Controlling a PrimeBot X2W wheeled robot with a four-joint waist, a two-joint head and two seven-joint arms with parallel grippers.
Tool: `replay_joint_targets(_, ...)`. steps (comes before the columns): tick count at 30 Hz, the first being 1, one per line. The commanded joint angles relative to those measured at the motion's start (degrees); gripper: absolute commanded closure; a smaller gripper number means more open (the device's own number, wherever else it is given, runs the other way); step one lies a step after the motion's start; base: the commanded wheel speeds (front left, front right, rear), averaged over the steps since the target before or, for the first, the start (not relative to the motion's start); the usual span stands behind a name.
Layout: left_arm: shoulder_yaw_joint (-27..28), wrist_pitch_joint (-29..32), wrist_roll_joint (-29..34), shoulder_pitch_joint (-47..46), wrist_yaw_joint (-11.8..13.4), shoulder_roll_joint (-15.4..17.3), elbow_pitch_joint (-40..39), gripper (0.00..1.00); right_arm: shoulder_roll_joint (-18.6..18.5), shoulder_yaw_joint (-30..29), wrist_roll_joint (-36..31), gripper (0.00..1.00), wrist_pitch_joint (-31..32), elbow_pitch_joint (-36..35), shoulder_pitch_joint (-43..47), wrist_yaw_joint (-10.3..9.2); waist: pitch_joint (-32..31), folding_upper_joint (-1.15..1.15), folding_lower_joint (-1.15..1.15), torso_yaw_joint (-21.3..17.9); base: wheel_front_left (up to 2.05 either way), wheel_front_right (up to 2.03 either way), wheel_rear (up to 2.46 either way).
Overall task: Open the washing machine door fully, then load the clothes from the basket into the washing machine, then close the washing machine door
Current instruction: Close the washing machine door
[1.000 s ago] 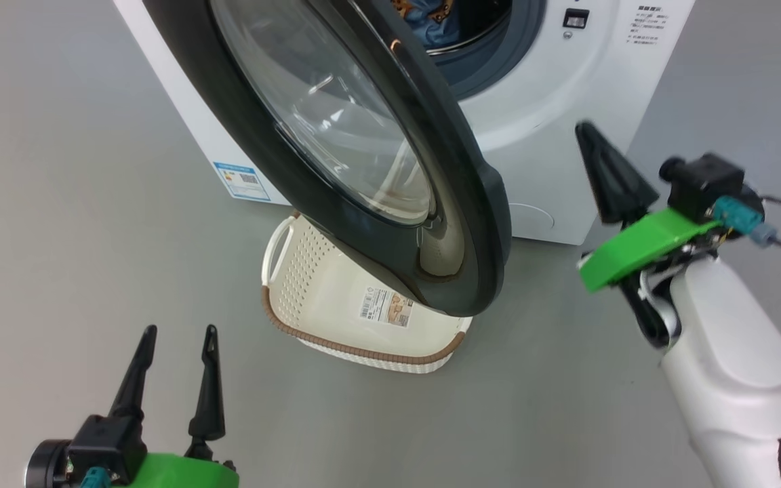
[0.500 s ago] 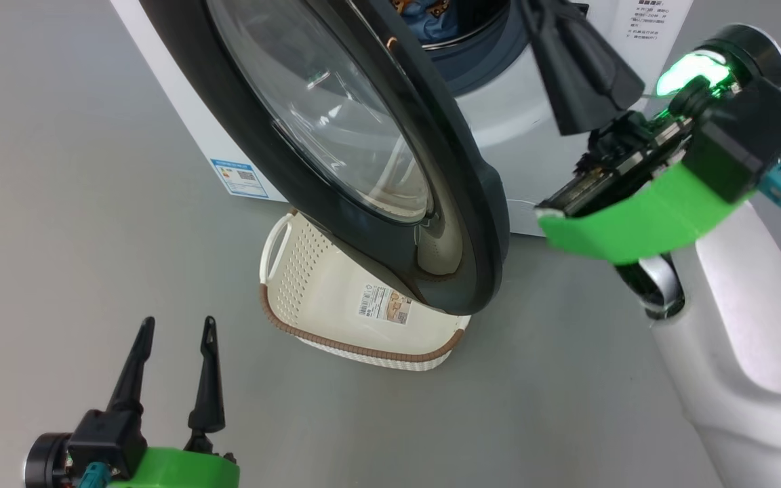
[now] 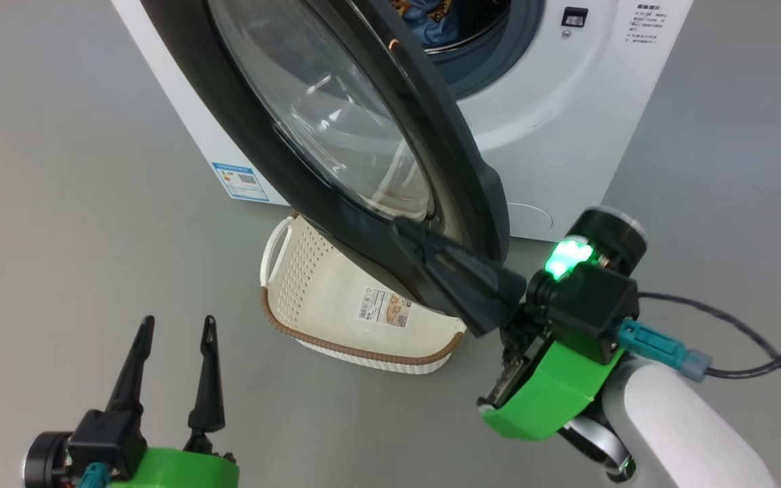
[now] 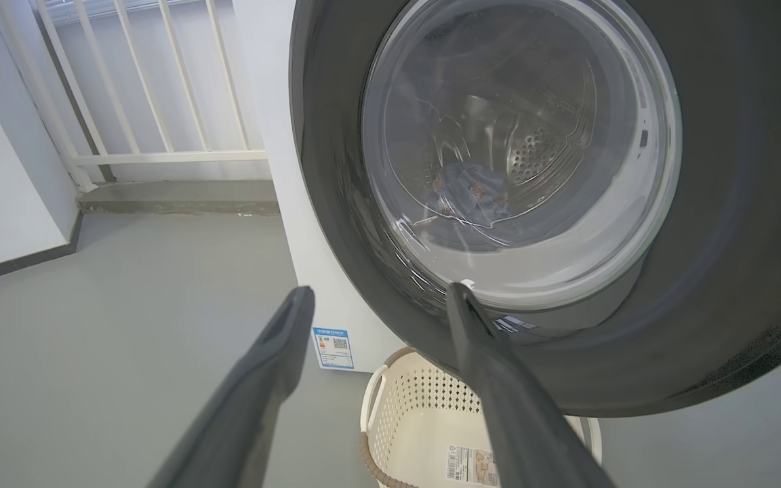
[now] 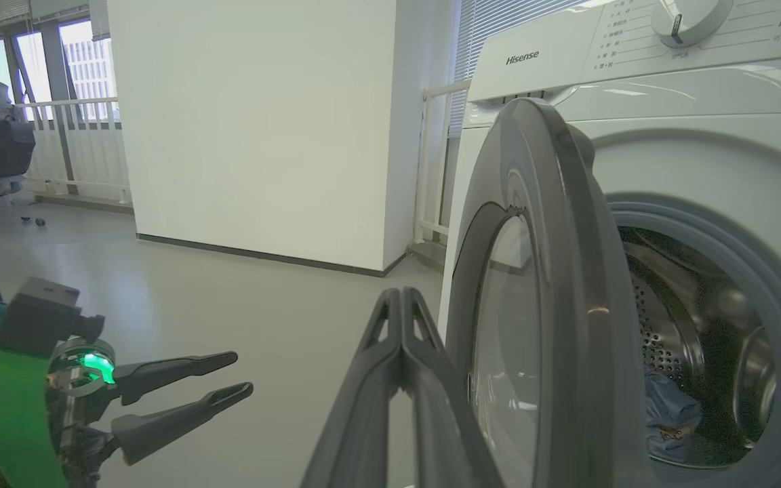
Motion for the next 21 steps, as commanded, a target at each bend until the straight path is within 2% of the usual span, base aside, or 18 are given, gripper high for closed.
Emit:
replay_joint_targets(1, 2.4, -0.5, 0.7, -1.3, -0.5, 0.7, -1.4, 0.00, 0.7, 0.7, 1.2, 1.00, 0.4, -0.8, 1.4, 0.35, -0.1, 0.00, 0.00, -0.1, 0.00, 0.00, 0.00)
replay_joint_targets(12, 2.4, -0.5, 1.1, -1.4, -1.3, 0.4, -0.9, 0.00, 1.1, -0.8, 3.1, 1.00, -0.3, 11.4, 2.9, 0.35, -0.7, 0.00, 0.00, 0.0, 0.00, 0.00, 0.00)
replay_joint_targets(21, 2.5, -0.5, 1.4, -1.1, -1.3, 0.4, -0.7, 0.00, 1.4, -1.7, 3.7, 1.00, -1.7, 16.6, 1.7, 0.35, -0.8, 0.00, 0.00, 0.3, 0.00, 0.00, 0.00)
